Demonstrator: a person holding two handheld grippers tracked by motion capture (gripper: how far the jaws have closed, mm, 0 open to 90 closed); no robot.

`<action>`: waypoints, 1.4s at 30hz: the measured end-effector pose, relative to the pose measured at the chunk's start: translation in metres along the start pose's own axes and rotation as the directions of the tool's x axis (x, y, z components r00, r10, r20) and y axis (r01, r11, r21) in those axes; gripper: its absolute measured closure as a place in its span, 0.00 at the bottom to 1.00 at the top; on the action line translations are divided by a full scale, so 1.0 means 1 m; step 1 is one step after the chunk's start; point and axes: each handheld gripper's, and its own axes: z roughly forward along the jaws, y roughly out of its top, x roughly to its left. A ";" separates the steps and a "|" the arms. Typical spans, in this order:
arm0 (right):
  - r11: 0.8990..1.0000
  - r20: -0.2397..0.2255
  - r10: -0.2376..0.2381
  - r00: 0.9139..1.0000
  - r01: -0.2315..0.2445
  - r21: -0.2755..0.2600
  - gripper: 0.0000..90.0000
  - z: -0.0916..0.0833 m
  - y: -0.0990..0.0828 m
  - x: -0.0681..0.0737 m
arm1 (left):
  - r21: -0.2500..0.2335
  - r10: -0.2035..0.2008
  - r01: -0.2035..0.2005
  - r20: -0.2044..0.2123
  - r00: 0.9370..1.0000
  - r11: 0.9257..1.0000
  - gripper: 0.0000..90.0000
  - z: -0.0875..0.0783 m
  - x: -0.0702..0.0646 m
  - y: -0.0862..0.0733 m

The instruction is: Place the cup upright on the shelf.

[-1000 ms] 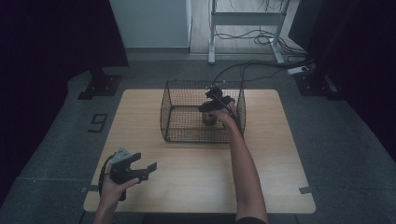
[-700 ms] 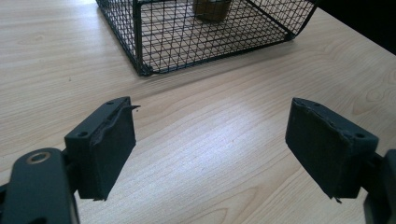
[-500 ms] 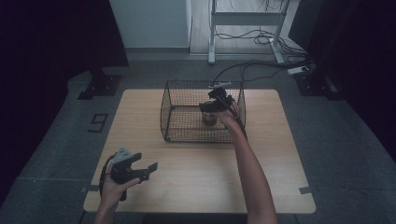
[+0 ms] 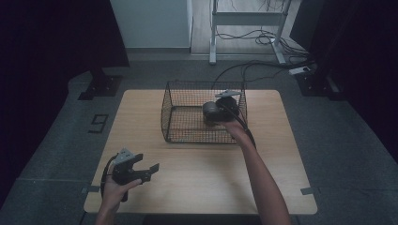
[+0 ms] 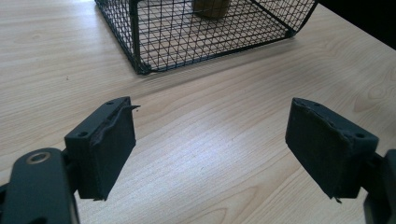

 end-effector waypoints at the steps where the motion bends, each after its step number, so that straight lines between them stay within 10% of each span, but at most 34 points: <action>1: 1.000 -0.002 -0.001 1.000 0.001 -0.007 0.21 -0.004 -0.002 0.001 | 0.000 0.001 -0.001 -0.001 1.000 1.000 0.18 0.000 0.000 0.000; 25: 0.996 -0.021 -0.014 1.000 0.012 -0.083 0.24 -0.083 -0.100 0.010 | 0.032 0.024 -0.024 0.003 1.000 0.999 0.18 0.011 -0.010 -0.001; 42: 1.000 -0.023 0.021 1.000 -0.022 -0.008 0.24 -0.088 -0.174 0.011 | 0.037 0.027 -0.027 0.002 1.000 0.999 0.18 0.012 -0.011 -0.001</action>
